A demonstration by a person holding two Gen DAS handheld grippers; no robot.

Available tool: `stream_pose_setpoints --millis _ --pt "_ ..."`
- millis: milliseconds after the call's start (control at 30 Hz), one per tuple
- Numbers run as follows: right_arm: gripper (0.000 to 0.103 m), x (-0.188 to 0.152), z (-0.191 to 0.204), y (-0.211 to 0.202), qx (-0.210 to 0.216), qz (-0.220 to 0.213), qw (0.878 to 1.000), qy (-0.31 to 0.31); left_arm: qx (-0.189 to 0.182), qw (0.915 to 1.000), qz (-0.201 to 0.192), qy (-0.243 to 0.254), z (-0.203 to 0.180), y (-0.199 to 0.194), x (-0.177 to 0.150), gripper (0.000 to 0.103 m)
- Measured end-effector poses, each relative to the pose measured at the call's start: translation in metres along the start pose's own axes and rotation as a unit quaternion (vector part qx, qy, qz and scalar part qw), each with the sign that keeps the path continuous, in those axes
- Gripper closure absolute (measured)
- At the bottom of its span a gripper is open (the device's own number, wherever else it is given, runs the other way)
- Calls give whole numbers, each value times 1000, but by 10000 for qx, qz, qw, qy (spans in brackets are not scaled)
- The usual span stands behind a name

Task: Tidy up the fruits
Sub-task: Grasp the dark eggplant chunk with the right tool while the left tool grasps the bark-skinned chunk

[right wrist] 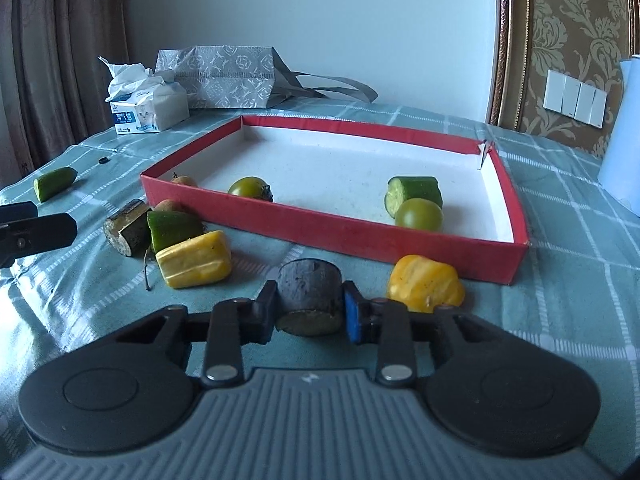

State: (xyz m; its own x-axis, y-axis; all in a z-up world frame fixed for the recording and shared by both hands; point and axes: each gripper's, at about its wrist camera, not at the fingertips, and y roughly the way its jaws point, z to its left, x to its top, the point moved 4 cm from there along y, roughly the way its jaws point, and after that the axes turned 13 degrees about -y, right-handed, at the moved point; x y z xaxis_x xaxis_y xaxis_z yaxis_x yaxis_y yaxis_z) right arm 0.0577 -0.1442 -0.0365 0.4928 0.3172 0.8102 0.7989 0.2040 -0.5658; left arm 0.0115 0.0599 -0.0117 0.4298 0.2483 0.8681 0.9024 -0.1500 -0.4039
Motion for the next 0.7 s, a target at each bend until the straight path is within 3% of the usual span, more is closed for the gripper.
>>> stream_pose_setpoints --millis 300,467,533,700 --pt "71 2 -7 -19 -53 -380 9989 262 117 9989 102 432 -19 23 5 10" --pt "71 1 -13 -25 -97 -481 9981 366 639 9970 185 405 -13 42 5 10" --pt "71 1 -16 -25 -100 -486 9979 415 696 9964 221 434 -9 44 3 20" --pt "71 0 -18 -24 -45 -494 9976 490 406 9974 341 497 -12 48 0 21"
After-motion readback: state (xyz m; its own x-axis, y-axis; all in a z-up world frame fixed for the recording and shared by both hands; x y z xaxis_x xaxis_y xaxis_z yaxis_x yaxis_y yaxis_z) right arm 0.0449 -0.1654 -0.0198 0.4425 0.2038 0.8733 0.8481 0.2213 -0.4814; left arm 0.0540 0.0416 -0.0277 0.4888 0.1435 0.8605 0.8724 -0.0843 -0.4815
